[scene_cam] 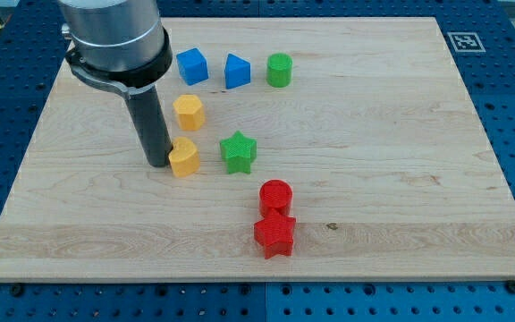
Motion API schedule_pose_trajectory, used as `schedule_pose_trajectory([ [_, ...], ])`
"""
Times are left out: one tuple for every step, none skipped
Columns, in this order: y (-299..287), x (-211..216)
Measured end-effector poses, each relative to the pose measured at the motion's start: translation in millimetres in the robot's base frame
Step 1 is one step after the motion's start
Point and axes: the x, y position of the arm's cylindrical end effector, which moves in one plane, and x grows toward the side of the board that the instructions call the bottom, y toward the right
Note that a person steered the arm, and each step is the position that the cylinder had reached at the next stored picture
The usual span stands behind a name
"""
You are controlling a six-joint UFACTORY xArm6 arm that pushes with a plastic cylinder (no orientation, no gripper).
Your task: Nudge the red star right a bit
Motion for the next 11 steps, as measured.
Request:
schedule_pose_trajectory([
  [0.0, 4.1],
  [-1.7, 5.1],
  [-7.5, 25.3],
  [3.6, 71.3],
  [19.4, 110.6],
  [52.6, 116.9],
  [84.5, 115.5],
  [94.2, 109.9],
  [105.6, 109.9],
  [127.3, 100.7],
  [142.6, 86.6],
])
